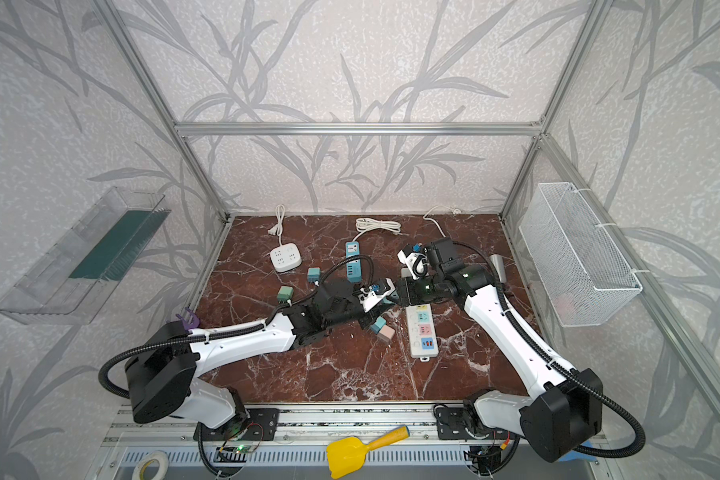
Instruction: Insert the plug
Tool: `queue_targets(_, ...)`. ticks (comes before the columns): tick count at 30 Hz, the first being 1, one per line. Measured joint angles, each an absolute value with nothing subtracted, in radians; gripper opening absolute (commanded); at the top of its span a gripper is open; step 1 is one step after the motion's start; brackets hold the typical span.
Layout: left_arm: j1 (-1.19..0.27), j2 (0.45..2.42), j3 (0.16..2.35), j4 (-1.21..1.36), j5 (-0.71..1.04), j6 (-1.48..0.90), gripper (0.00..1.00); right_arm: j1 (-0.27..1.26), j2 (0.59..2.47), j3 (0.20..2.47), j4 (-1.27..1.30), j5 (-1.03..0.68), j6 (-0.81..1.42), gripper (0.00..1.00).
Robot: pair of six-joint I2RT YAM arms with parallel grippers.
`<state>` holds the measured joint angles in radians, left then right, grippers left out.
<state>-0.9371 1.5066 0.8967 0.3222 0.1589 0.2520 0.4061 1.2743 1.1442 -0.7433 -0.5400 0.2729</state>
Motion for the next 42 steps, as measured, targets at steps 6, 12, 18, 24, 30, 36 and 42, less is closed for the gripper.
queue_targets(6,-0.938,1.506,0.896,0.318,0.156,0.253,0.28,0.408,1.290,1.127,-0.697,-0.553,0.302,0.36)
queue_targets(12,-0.936,1.506,0.896,0.311,0.158,0.251,0.40,0.414,1.291,1.121,-0.675,-0.562,0.290,0.17)
queue_targets(18,-0.942,1.502,0.895,0.326,0.113,0.252,0.79,0.414,1.291,1.119,-0.673,-0.537,0.308,0.09)
queue_targets(24,-0.946,1.439,0.895,0.355,-0.087,0.192,0.88,0.415,1.290,1.127,-0.691,-0.352,0.286,0.00)
queue_targets(30,-0.879,1.333,0.919,0.344,-0.385,0.009,0.94,0.415,1.243,1.040,-0.646,-0.083,0.255,0.00)
queue_targets(36,-0.672,1.304,0.920,0.194,-0.502,-0.289,0.94,0.407,1.239,0.994,-0.591,0.067,0.213,0.00)
queue_targets(42,-0.652,1.320,0.921,0.067,-0.496,-0.430,0.93,0.371,1.318,1.004,-0.545,0.086,0.204,0.00)
